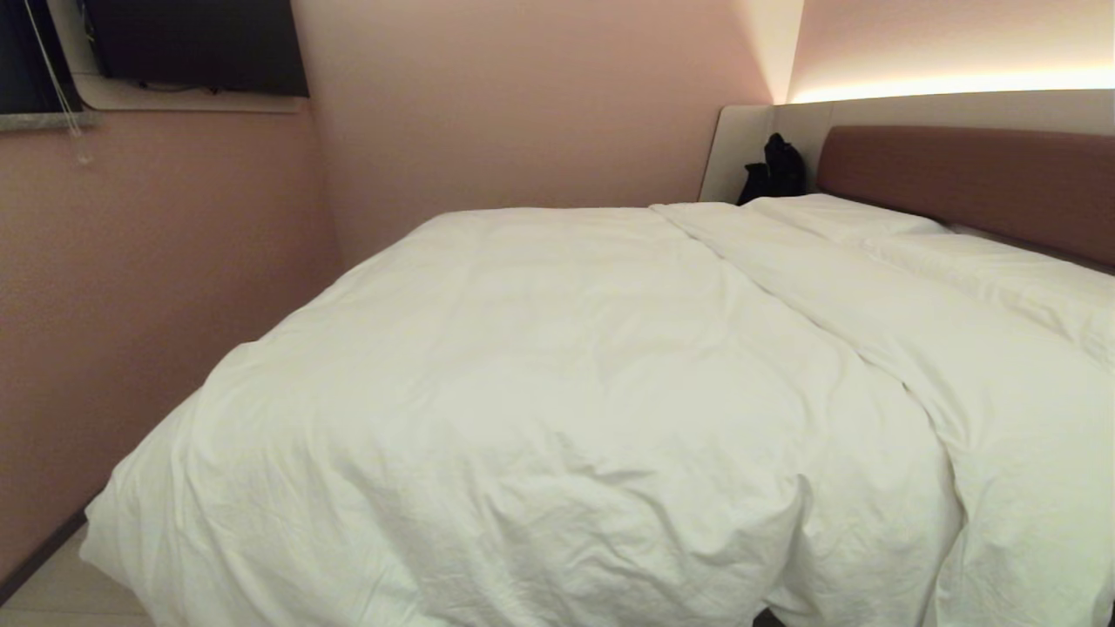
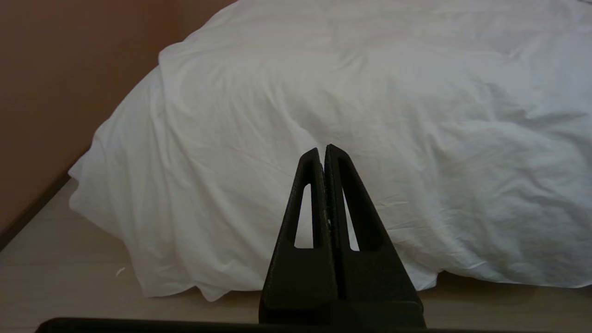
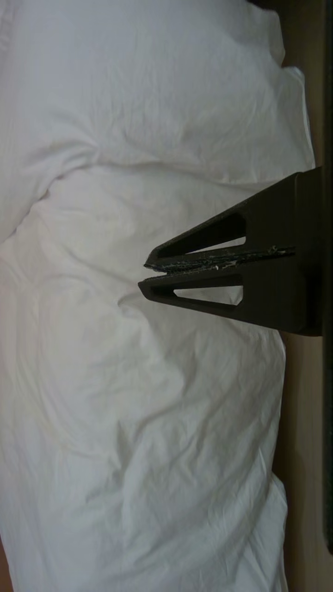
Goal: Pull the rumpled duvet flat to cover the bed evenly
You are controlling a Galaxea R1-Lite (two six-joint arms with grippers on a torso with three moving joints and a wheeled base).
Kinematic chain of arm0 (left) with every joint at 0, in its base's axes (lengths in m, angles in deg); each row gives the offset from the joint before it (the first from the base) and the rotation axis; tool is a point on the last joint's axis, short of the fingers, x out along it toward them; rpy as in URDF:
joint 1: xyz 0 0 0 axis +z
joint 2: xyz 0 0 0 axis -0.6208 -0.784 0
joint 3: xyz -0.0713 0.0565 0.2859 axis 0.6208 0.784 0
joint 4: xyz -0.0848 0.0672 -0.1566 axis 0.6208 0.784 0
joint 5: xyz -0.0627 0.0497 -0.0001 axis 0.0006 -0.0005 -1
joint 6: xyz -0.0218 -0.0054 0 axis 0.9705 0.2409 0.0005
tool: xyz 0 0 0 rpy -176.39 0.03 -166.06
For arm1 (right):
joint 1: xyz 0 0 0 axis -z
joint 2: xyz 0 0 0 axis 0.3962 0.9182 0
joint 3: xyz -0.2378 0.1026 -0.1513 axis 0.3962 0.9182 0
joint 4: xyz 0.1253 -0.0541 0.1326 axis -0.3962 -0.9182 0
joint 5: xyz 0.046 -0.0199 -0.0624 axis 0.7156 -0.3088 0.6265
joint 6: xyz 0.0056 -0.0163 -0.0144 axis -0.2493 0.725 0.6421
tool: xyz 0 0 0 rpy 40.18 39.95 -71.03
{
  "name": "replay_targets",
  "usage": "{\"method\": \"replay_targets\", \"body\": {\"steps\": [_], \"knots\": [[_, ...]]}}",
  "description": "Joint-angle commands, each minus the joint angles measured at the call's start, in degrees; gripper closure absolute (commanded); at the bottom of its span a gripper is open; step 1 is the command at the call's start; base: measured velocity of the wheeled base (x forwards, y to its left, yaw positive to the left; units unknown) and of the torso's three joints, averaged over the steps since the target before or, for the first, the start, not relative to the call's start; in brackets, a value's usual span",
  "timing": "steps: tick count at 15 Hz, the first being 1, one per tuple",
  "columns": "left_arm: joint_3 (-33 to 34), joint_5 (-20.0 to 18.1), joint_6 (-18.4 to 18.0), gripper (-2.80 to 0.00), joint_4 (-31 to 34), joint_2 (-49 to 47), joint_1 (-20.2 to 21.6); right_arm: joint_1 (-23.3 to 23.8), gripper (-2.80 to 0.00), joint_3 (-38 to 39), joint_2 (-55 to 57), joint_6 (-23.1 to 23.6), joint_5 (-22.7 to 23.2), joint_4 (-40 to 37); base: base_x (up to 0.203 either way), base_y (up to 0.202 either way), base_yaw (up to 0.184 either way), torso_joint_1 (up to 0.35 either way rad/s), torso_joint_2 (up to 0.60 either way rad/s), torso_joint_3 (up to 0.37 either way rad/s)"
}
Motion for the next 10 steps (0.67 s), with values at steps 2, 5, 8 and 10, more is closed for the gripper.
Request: {"method": "replay_targets", "body": {"steps": [2,5,8,10], "knots": [[0.0,0.0,-0.07,0.0,0.0,0.02,0.0,-0.02,0.0,-0.01,-0.02,0.02,0.01,0.05,0.0,0.195,-0.001,0.001,0.0,0.003],[0.0,0.0,-0.07,0.0,0.0,0.02,0.0,-0.02,0.0,-0.01,-0.02,0.02,0.01,-0.04,0.0,0.192,-0.003,0.004,0.0,0.0],[0.0,0.0,0.02,0.0,0.0,0.02,0.0,-0.02,0.0,-0.01,-0.02,0.02,0.01,0.05,0.0,0.195,0.002,0.001,0.0,0.005],[0.0,0.0,0.02,0.0,0.0,0.02,0.0,-0.02,0.0,-0.01,-0.02,0.02,0.01,0.05,0.0,0.195,0.001,0.003,0.0,-0.001]]}}
